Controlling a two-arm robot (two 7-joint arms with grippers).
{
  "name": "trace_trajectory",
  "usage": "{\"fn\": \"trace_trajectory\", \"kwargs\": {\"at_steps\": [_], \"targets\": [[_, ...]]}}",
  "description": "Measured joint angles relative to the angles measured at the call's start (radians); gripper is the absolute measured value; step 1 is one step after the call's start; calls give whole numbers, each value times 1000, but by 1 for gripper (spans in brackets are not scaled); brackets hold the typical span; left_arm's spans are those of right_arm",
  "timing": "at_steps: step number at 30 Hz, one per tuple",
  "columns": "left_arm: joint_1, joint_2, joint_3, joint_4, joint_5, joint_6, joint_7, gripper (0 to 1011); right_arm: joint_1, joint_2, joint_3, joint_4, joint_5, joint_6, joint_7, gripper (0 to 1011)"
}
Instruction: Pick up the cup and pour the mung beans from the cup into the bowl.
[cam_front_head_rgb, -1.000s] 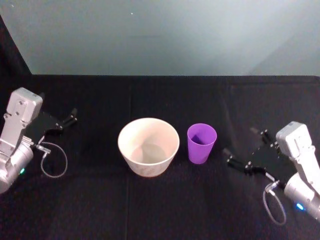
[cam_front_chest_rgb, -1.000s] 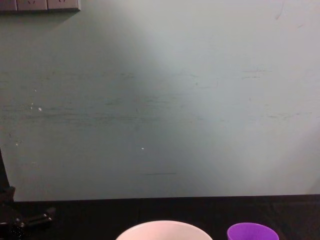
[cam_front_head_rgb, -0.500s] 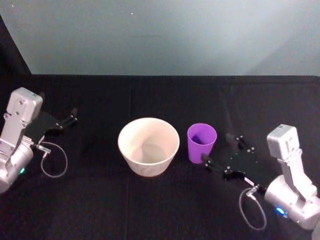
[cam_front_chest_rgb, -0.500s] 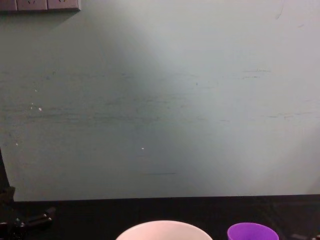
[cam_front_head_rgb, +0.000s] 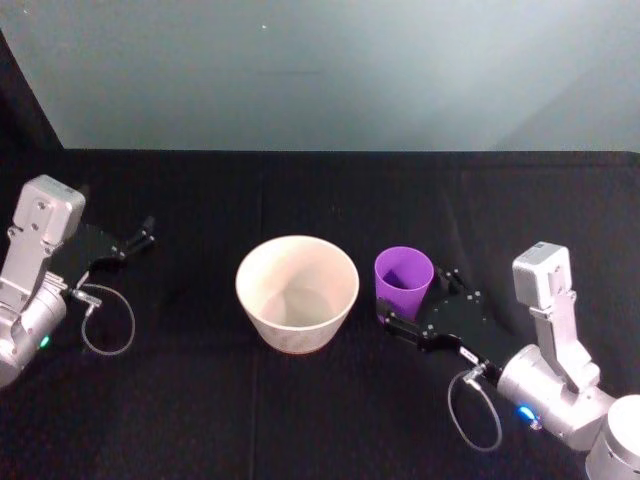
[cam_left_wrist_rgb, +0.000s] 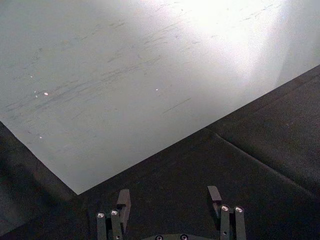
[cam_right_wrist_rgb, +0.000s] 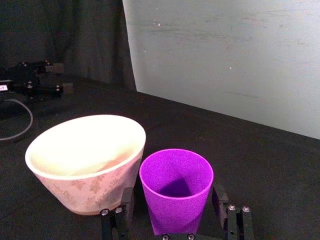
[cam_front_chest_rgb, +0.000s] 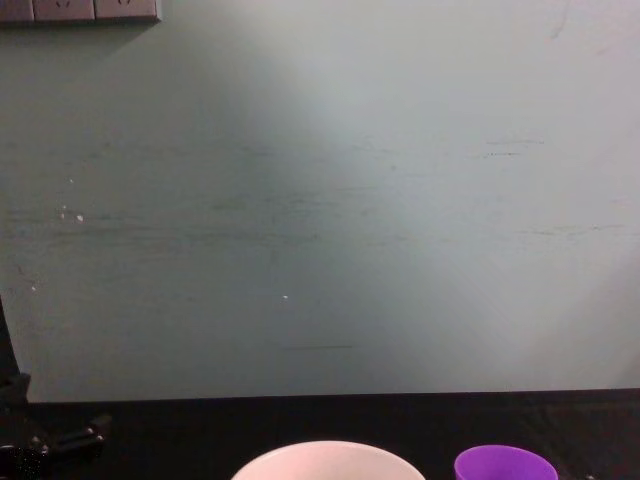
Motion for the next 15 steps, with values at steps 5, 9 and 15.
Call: {"fn": "trace_trajectory", "kwargs": {"at_steps": [5, 9, 15], "targets": [[0, 0, 0, 0, 0, 0, 0, 1000, 14, -29, 4, 27, -9, -5, 4, 1003], [0, 0, 0, 0, 0, 0, 0, 1000, 24, -47, 8, 45, -15, -8, 10, 1002], [0, 0, 0, 0, 0, 0, 0, 1000, 33, -64, 16, 63, -23, -10, 17, 1002]]}}
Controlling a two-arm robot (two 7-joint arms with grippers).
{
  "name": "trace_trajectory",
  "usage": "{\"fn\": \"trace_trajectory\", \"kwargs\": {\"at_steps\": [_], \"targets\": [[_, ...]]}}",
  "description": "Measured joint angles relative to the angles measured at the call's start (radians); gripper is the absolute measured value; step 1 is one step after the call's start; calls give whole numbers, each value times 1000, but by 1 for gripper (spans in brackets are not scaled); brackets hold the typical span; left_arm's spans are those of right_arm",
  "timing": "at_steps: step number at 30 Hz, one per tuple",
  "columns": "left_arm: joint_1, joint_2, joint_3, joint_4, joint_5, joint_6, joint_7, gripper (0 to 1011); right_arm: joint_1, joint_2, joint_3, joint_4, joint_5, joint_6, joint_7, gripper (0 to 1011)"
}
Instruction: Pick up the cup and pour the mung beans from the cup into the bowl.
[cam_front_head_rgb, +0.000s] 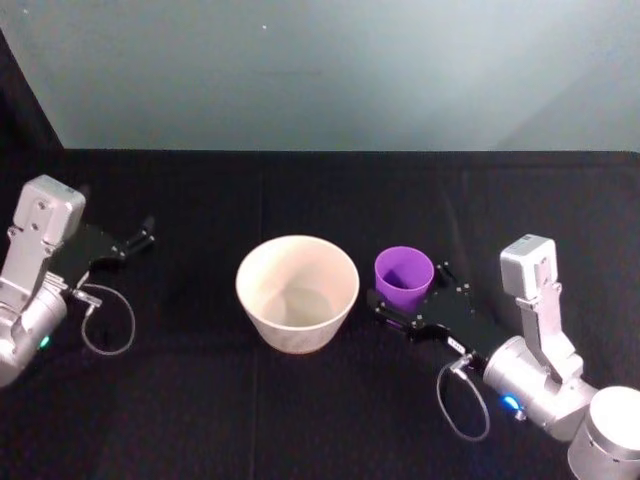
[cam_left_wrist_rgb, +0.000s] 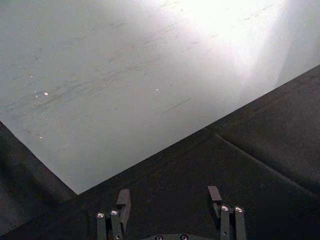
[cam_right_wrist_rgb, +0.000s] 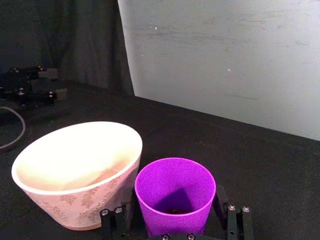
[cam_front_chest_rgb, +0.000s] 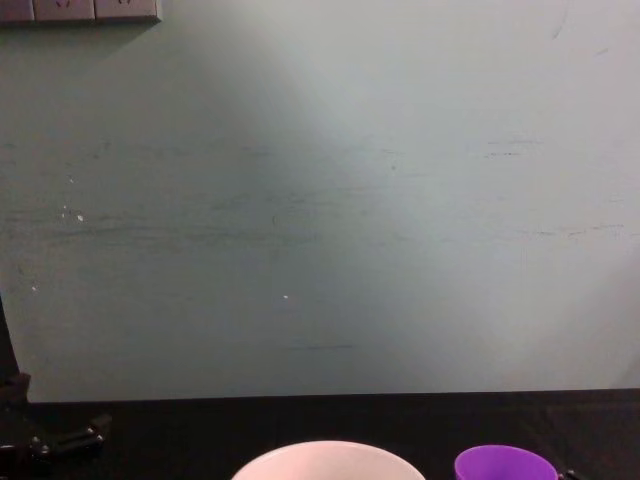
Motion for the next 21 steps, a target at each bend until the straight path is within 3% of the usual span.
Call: {"fn": "trace_trajectory", "kwargs": {"at_steps": [16, 21], "targets": [[0, 0, 0, 0, 0, 0, 0, 1000, 8, -40, 26, 35, -22, -9, 25, 1003], [0, 0, 0, 0, 0, 0, 0, 1000, 9, -54, 36, 48, -33, -15, 28, 927]]}}
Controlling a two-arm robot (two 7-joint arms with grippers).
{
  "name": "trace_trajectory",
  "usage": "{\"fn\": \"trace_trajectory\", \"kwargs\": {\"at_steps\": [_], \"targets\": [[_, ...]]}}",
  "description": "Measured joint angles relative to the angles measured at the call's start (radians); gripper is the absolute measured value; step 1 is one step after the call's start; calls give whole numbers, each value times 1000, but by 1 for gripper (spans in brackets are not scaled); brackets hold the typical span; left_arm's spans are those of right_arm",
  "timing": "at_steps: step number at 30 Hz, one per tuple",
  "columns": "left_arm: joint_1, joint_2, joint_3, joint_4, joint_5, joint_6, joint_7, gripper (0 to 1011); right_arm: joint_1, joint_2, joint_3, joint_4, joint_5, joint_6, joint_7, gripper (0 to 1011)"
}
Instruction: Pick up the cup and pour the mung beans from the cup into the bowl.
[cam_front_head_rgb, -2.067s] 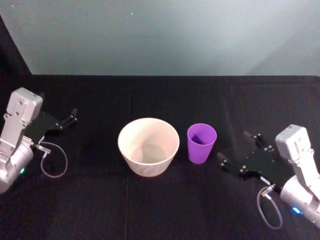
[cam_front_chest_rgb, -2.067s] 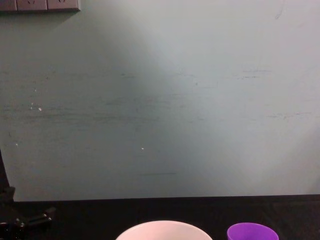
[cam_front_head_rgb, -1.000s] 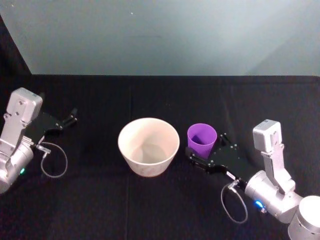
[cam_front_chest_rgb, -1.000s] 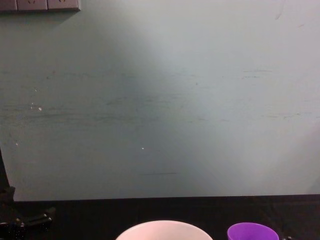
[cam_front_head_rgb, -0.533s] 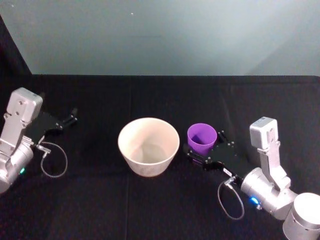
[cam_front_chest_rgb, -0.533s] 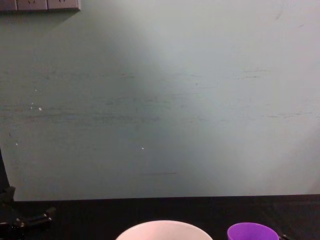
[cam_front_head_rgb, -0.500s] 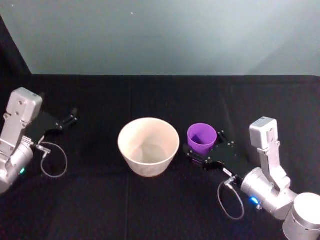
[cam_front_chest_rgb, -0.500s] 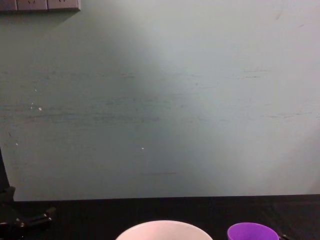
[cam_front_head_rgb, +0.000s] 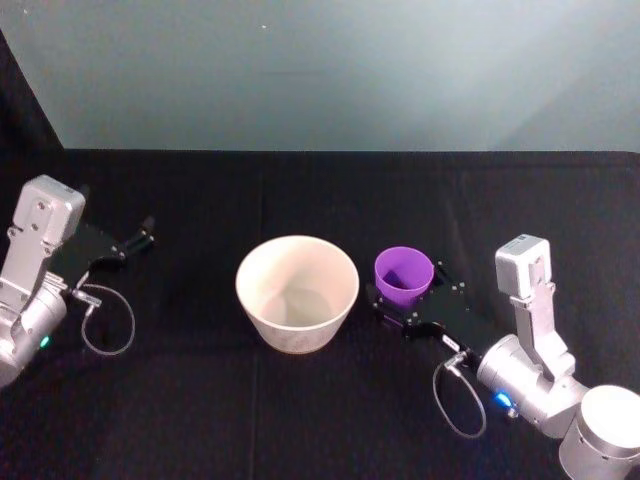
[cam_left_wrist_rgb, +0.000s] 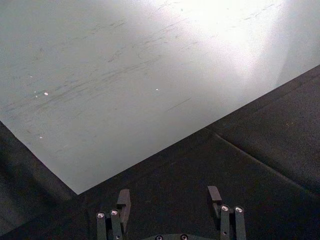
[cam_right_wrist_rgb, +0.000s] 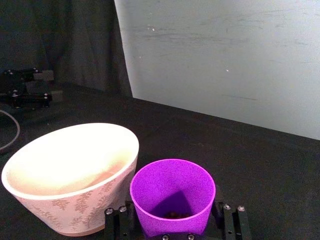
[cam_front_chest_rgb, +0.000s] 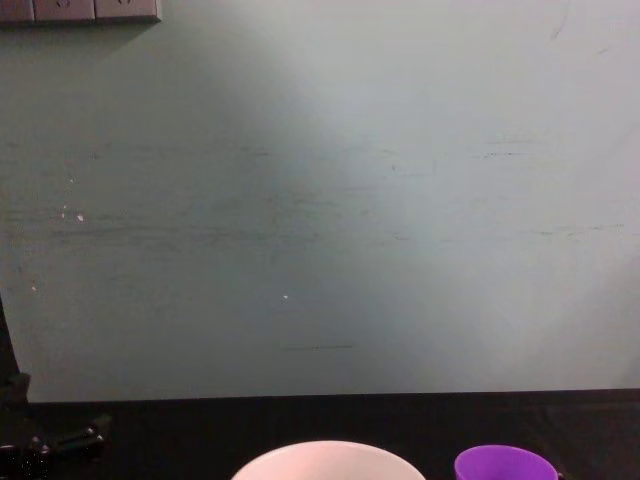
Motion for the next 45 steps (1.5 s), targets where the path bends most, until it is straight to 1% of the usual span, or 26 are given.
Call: {"fn": "trace_trajectory", "kwargs": {"at_steps": [1, 2, 5, 6, 9, 12, 18, 21, 25, 29, 34, 45], "targets": [[0, 0, 0, 0, 0, 0, 0, 1000, 0, -4, 3, 3, -4, -1, 0, 911], [0, 0, 0, 0, 0, 0, 0, 1000, 0, -6, 5, 3, -5, -2, 0, 864], [0, 0, 0, 0, 0, 0, 0, 1000, -2, -9, 11, 3, -8, -3, 0, 812], [0, 0, 0, 0, 0, 0, 0, 1000, -5, -11, 15, 2, -11, -4, 0, 768], [0, 0, 0, 0, 0, 0, 0, 1000, -9, -12, 23, -8, -14, -4, 3, 738], [0, 0, 0, 0, 0, 0, 0, 1000, -14, -11, 30, -25, -16, 2, 5, 732], [0, 0, 0, 0, 0, 0, 0, 1000, -33, 4, 57, -125, -30, 56, -1, 726], [0, 0, 0, 0, 0, 0, 0, 1000, -38, 9, 68, -161, -35, 75, -6, 726], [0, 0, 0, 0, 0, 0, 0, 1000, -46, 18, 93, -228, -39, 115, -16, 726], [0, 0, 0, 0, 0, 0, 0, 1000, -49, 25, 104, -269, -39, 147, -18, 726], [0, 0, 0, 0, 0, 0, 0, 1000, -47, 26, 106, -287, -40, 179, -17, 726], [0, 0, 0, 0, 0, 0, 0, 1000, -46, 26, 105, -282, -39, 172, -17, 726]]}}
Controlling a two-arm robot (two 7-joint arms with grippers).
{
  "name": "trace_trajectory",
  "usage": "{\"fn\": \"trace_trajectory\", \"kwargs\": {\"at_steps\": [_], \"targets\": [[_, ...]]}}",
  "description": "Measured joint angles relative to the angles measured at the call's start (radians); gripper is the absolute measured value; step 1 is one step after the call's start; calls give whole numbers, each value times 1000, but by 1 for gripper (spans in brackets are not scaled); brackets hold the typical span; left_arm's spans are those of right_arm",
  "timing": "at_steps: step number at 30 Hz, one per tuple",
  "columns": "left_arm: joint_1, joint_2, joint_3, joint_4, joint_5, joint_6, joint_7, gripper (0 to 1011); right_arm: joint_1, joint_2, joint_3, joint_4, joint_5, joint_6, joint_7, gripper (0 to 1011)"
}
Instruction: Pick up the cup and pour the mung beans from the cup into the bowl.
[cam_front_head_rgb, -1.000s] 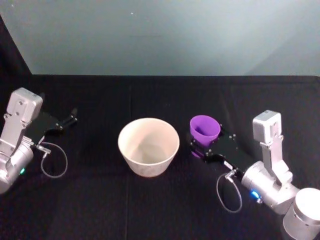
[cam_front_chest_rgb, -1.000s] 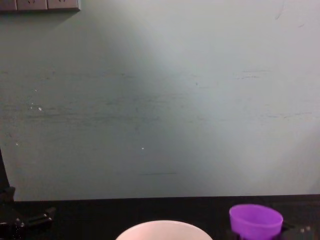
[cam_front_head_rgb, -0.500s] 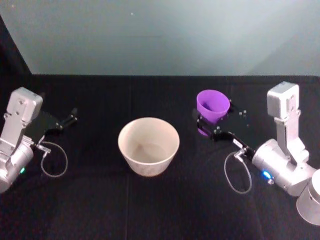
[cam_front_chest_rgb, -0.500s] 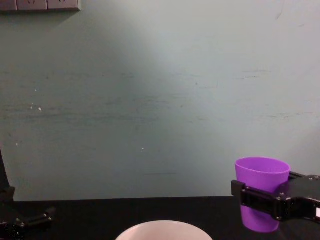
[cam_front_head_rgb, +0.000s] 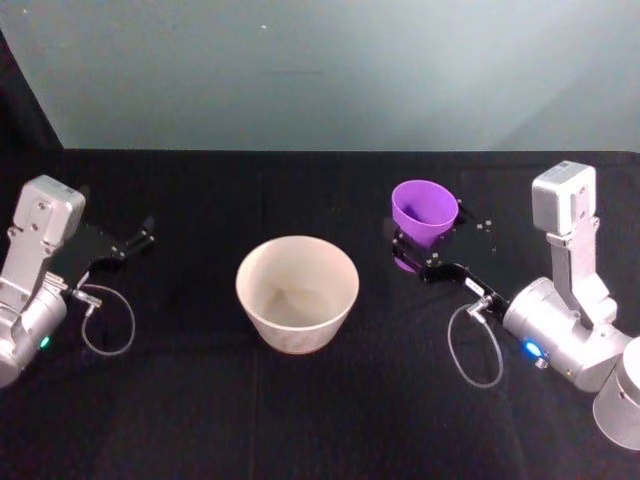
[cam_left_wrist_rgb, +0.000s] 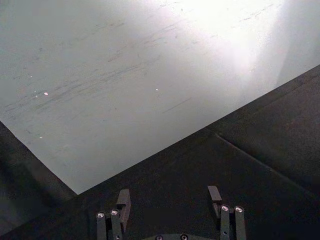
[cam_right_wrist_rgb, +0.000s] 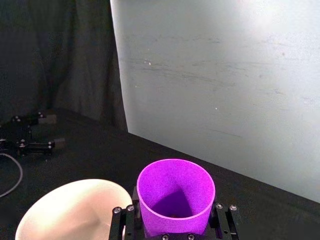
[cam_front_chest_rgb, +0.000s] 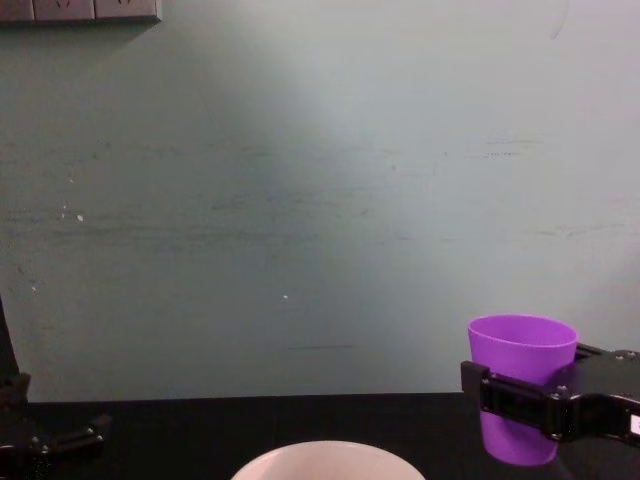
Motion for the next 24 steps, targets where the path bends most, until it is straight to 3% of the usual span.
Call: {"fn": "trace_trajectory", "kwargs": {"at_steps": [24], "targets": [[0, 0, 0, 0, 0, 0, 0, 1000, 0, 0, -1, 4, 1, -6, 0, 726]]}}
